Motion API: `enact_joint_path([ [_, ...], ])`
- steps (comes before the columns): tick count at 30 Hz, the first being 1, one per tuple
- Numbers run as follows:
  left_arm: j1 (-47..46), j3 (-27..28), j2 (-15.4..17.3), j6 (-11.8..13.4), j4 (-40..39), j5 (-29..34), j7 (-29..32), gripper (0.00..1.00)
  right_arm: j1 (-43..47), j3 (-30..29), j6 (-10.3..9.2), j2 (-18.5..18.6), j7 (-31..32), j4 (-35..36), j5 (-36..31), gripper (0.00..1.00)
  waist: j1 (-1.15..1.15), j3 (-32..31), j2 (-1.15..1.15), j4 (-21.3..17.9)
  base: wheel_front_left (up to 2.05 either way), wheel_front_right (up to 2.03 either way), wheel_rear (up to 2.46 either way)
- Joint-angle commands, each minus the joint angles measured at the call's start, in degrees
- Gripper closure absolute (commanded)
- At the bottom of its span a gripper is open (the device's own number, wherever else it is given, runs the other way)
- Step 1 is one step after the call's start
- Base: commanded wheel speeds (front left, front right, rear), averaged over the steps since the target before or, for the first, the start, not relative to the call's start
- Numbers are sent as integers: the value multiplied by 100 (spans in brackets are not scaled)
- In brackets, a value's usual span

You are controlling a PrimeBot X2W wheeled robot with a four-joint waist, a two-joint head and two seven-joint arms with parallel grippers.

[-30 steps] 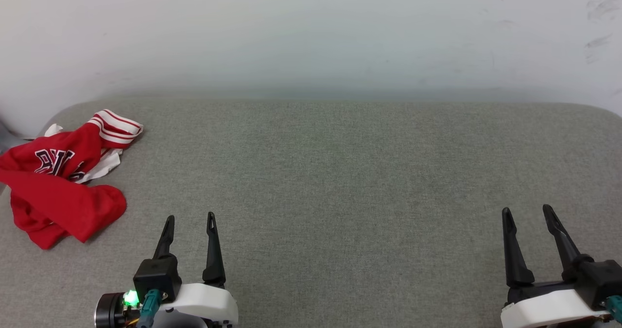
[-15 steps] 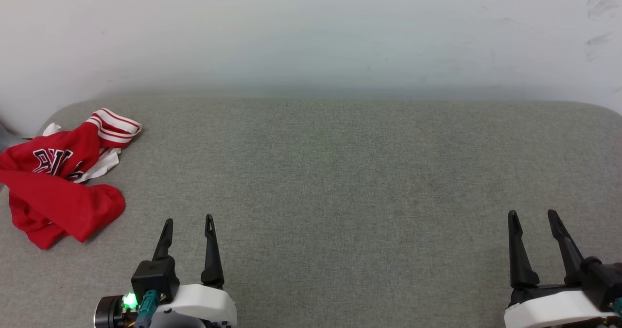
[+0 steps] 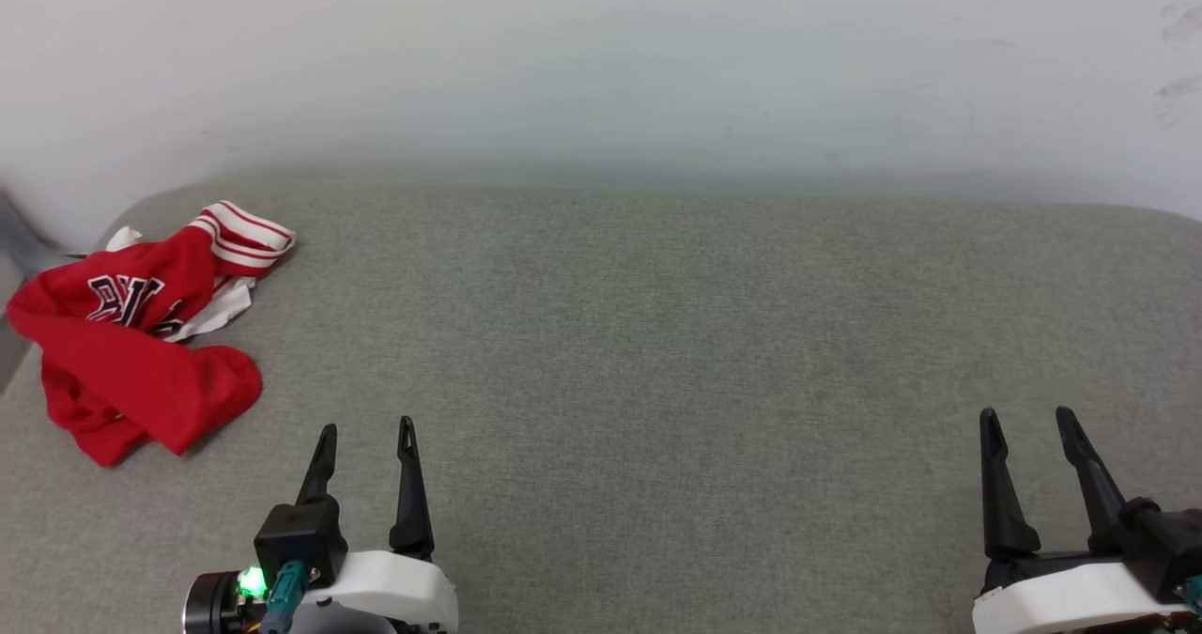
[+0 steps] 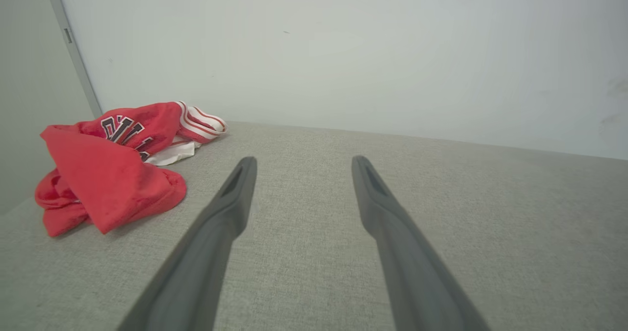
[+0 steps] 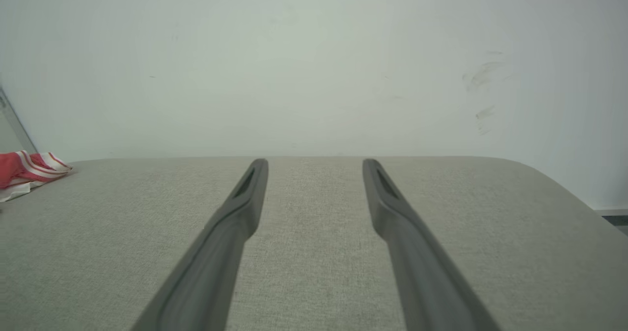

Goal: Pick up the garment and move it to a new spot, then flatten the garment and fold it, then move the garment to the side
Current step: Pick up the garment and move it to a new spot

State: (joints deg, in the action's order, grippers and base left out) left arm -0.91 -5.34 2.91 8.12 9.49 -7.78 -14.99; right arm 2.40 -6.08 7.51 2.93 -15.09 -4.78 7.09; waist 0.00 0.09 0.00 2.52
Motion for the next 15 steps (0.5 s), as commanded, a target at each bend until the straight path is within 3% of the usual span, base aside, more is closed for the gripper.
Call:
enact_joint_path([
  [1,-8,7,-4,6,5,10,-30,0,47,11,-4,-9,-12,11,4,0,0,1,0,42,0,0,0],
  [15,-43,72,-4,-3,14,27,-24,0,114,85,-4,-9,-12,57,-47,0,0,36,0,810,0,0,0],
])
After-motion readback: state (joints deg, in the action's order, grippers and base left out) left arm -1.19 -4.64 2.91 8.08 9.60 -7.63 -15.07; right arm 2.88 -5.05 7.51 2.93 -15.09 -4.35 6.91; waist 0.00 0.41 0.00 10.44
